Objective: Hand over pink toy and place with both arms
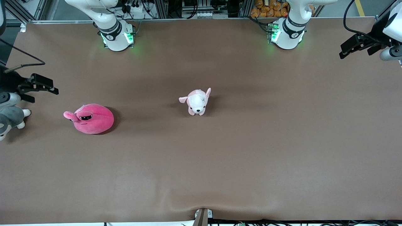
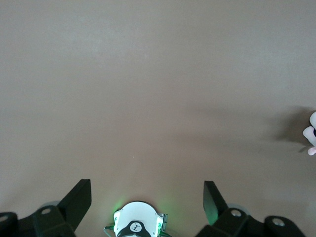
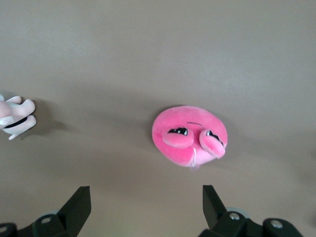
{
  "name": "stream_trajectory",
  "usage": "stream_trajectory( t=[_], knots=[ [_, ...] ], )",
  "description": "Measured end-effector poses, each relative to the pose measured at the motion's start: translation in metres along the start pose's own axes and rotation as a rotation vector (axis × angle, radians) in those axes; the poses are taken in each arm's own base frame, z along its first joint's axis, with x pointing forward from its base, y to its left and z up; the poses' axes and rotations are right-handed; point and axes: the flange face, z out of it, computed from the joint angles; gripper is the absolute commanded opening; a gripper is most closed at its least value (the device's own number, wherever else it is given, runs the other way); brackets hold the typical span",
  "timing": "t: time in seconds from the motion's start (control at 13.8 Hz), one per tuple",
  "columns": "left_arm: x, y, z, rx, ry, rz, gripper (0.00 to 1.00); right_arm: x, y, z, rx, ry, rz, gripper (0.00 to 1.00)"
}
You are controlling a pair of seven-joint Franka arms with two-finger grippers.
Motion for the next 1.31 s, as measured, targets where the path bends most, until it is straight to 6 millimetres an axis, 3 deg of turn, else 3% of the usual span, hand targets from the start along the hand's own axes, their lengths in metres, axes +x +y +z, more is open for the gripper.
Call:
stream_trajectory(
  t=[0.29, 0.65, 1.31],
  knots=[
    [0.000, 0.000, -0.002, -0.001, 0.003, 0.000, 1.00, -0.021, -0.014, -0.024, -0.081, 0.018, 0.147, 1.00],
    [0.003, 0.000, -0.007, -0.003, 0.015, -0.001, 1.00, -0.044, -0.017, -0.036, -0.072, -0.041, 0.280, 1.00],
    [0.020, 0.000, -0.019, -0.005, 0.036, 0.004, 1.00, -0.048, -0.023, -0.044, -0.055, -0.041, 0.337, 1.00]
  ],
)
